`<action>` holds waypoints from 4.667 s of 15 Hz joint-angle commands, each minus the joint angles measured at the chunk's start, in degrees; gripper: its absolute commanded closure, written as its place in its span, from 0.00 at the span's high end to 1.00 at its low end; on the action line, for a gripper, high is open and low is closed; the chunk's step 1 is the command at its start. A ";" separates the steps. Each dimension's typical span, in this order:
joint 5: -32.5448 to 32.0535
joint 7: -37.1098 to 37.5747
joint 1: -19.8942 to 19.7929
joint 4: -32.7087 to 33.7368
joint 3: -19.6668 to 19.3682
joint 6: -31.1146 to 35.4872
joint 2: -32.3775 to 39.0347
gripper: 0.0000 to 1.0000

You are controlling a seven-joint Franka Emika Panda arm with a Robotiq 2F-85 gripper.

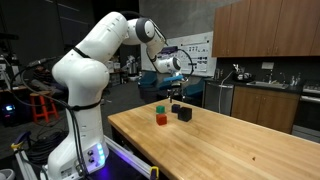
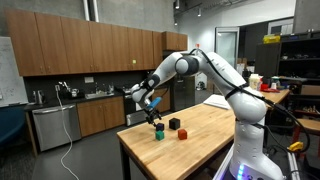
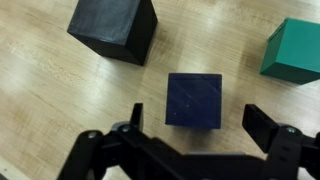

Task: Remove the three blocks from on top of the black block, put them on the table and then put the orange block on the purple block

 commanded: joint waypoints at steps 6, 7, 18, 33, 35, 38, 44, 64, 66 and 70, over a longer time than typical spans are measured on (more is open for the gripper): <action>7.14 0.52 -2.95 -14.86 1.15 7.35 -14.85 1.00; 7.94 0.76 -2.96 -18.12 1.07 8.25 -17.21 1.00; 9.57 15.60 -2.69 -47.72 -0.81 17.94 -37.61 1.00; 10.52 32.72 -5.69 -61.84 -3.19 34.78 -40.05 1.00; 10.41 32.39 -6.24 -61.52 -3.72 36.42 -39.05 1.00; 10.74 31.81 -6.52 -61.31 -4.18 37.65 -37.57 1.00; 10.57 31.40 -6.07 -61.28 -4.52 37.64 -35.34 0.68; 11.27 20.09 -3.33 -47.68 -1.15 32.64 -34.76 0.33; 10.38 15.97 -3.26 -44.07 -0.86 30.57 -33.57 0.33; 8.99 5.30 -3.38 -36.73 -0.24 26.04 -29.75 0.33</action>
